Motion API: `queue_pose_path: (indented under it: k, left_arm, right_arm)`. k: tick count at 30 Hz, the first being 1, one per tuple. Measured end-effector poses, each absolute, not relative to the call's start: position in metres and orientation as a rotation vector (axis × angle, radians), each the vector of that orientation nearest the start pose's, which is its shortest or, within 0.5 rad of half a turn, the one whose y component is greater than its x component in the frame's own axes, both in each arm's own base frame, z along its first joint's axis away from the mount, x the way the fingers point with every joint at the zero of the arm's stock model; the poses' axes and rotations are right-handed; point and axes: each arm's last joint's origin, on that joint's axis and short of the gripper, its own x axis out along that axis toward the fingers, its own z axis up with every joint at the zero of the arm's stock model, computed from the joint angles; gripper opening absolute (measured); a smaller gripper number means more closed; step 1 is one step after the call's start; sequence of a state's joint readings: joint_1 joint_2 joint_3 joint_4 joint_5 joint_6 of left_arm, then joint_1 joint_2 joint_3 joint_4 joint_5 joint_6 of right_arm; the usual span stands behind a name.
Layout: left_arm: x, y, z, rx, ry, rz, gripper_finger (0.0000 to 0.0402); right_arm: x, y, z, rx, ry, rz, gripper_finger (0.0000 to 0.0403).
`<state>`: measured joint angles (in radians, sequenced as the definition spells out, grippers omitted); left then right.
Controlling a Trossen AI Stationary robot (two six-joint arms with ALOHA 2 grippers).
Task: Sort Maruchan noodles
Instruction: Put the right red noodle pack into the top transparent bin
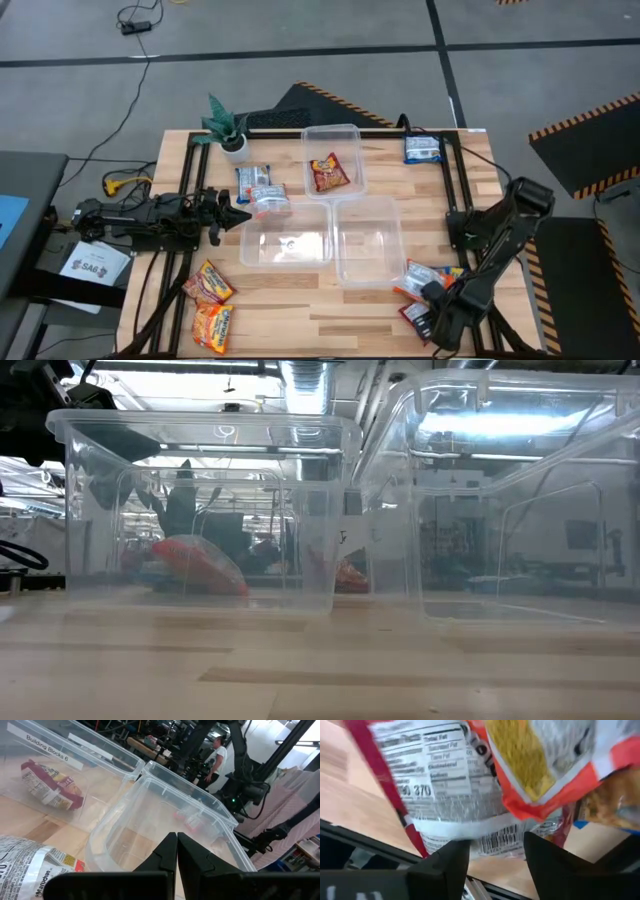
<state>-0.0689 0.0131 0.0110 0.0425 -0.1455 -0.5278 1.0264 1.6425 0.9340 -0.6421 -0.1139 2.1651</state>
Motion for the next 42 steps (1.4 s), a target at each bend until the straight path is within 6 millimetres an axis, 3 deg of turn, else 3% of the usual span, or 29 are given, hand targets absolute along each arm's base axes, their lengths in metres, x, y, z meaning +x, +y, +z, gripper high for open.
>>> queue_pose_path:
  k: [3,6,8,11,17,22,25,29,34,39,42]
  left_arm:
    - [0.097,-0.002,0.17,-0.532,-0.06,0.065,0.0]
    - [0.098,-0.003,0.17,-0.532,-0.06,0.065,0.0]
    - [0.097,-0.002,0.17,-0.532,-0.061,0.065,0.0]
    - [0.098,-0.003,0.17,-0.532,-0.06,0.065,0.0]
    - [0.098,-0.002,0.17,-0.532,-0.06,0.065,0.0]
    - [0.098,-0.002,0.17,-0.532,-0.06,0.065,0.0]
    - [0.097,-0.002,0.17,-0.532,-0.06,0.065,0.0]
    - [0.097,-0.002,0.17,-0.532,-0.06,0.065,0.0]
    - [0.098,-0.002,0.17,-0.532,-0.06,0.065,0.0]
    - [0.098,-0.003,0.17,-0.548,-0.061,0.064,0.0]
    - [0.098,-0.003,0.17,-0.669,-0.065,0.058,0.0]
  right_arm:
    - [0.146,0.248,0.15,1.053,1.52,-0.724,0.0154]
    - [0.148,0.251,0.151,1.068,1.526,-0.682,0.0053]
    - [0.147,0.251,0.159,1.069,1.532,-0.615,0.0019]
    - [0.145,0.248,0.179,1.066,1.534,-0.514,0.0009]
    - [0.138,0.236,0.238,1.137,1.487,-0.206,0.0005]
    - [0.142,0.224,0.302,1.191,1.248,0.245,0.0002]
    - [0.15,0.207,0.333,1.222,1.08,0.352,0.0002]
    - [0.175,0.17,0.365,1.159,0.837,0.378,0.0001]
    - [0.221,0.103,0.377,0.921,0.546,0.228,0.0001]
    - [0.259,0.015,0.365,0.76,0.411,-0.095,0.0001]
    - [0.275,-0.037,0.346,0.738,0.419,-0.304,0.0]
